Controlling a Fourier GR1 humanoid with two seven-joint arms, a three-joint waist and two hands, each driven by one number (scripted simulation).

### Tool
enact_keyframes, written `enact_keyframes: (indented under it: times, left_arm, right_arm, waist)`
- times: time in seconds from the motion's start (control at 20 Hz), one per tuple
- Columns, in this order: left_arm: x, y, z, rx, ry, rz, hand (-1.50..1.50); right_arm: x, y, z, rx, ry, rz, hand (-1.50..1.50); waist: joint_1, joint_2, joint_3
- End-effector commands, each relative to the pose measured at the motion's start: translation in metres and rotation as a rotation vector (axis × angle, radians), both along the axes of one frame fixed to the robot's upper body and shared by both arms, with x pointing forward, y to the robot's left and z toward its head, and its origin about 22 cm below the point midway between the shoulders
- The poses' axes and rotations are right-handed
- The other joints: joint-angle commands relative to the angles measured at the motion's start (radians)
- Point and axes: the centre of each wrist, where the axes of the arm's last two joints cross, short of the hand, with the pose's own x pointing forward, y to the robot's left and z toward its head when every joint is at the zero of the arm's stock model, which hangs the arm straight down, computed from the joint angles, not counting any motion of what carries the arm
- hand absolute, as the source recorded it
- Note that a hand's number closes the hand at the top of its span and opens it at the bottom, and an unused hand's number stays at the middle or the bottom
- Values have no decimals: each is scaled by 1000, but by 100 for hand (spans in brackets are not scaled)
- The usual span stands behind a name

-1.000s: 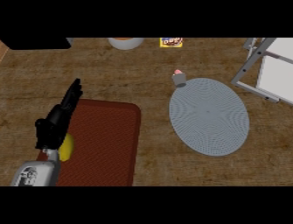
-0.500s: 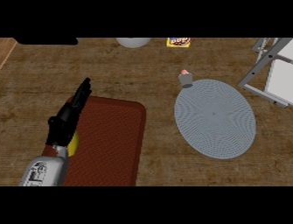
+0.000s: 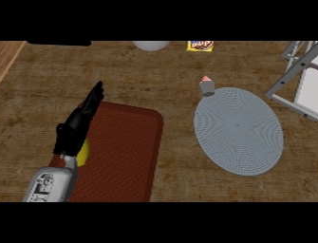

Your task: Pick the croissant from the placemat and place it in the tiered shelf

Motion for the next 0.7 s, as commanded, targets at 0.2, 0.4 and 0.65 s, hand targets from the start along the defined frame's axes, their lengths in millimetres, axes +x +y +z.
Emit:
enact_keyframes:
  times: [0.2, 0.4, 0.65]
  left_arm:
    - [5, -11, 0, -8, 11, -18, 0]
    - [-9, -3, -9, 6, 1, 4, 0]
    - [3, -3, 3, -4, -8, 5, 0]
  right_arm:
    - [31, 11, -8, -8, -79, 142, 150]
    - [48, 22, 7, -34, -113, 125, 150]
    - [80, 36, -18, -71, -161, 94, 150]
  waist:
    - [1, 3, 0]
    - [-2, -1, -1]
    - [1, 2, -1]
